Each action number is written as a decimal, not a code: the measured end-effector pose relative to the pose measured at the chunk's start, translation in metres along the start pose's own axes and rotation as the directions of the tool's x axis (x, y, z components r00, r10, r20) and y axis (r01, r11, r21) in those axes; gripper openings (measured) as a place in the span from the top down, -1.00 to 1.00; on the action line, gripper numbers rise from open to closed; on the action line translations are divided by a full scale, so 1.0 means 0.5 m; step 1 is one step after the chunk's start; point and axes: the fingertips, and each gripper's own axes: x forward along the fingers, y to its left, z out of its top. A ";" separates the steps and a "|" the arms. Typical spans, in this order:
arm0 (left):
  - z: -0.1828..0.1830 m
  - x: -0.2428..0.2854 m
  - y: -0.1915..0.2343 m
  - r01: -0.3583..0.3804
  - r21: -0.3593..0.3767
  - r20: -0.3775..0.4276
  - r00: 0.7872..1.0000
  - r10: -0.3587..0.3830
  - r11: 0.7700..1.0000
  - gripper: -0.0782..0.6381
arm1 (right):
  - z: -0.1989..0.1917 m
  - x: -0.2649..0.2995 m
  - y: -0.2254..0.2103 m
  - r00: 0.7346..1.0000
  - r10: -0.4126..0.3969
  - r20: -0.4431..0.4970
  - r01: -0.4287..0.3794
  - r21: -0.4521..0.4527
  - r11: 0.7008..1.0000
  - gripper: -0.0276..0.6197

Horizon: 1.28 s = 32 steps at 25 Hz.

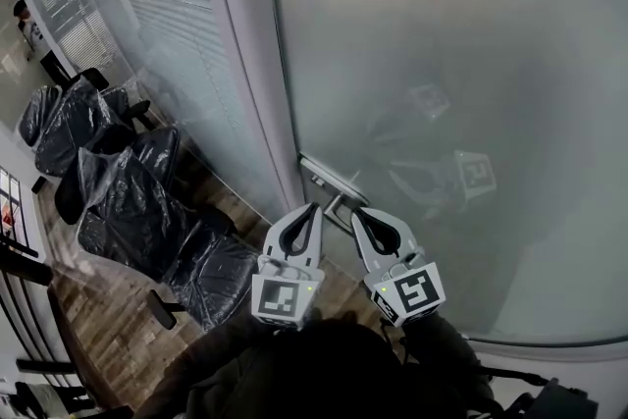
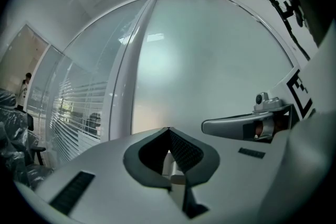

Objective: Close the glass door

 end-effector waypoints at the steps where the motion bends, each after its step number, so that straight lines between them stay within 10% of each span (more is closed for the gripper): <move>1: 0.003 0.002 -0.003 0.005 -0.001 -0.005 1.000 -0.005 1.000 0.79 | 0.005 0.000 -0.002 1.000 -0.003 0.003 0.003 -0.003 1.000 0.91; 32: -0.012 0.005 -0.012 0.021 0.002 -0.014 1.000 -0.021 1.000 0.79 | 0.002 -0.001 0.005 1.000 0.005 0.009 -0.004 -0.010 1.000 0.91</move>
